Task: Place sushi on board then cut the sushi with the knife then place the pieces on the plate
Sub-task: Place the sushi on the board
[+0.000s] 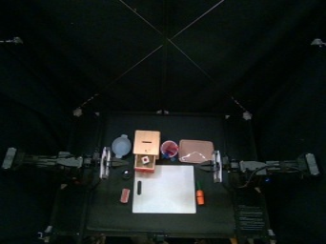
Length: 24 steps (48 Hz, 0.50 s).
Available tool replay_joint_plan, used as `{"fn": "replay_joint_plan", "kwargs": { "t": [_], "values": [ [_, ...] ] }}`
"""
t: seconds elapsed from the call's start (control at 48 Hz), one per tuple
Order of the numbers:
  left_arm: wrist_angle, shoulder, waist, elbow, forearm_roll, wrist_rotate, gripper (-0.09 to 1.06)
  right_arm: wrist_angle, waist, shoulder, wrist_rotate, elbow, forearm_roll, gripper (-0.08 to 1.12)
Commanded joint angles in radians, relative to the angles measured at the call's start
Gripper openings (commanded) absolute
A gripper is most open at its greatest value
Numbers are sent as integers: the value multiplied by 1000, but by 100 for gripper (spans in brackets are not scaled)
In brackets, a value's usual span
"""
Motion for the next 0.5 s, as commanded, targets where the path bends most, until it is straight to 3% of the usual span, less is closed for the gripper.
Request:
{"fn": "replay_joint_plan", "kwargs": {
  "t": [0.021,0.104,0.229,0.396,0.5],
  "values": [
    [-3,17,2,-6,12,8,3,3,-35,34,-2,-20,-9,5],
    [-3,17,0,-3,14,8,3,5,-64,87,8,-35,-11,5],
    [-3,17,2,3,14,8,3,58,-64,259,8,-184,-12,5],
    [-3,17,8,9,14,8,3,411,-55,552,2,-528,-31,5],
    [-3,17,12,14,14,8,3,612,-63,667,-17,-687,-51,5]
  ]
}}
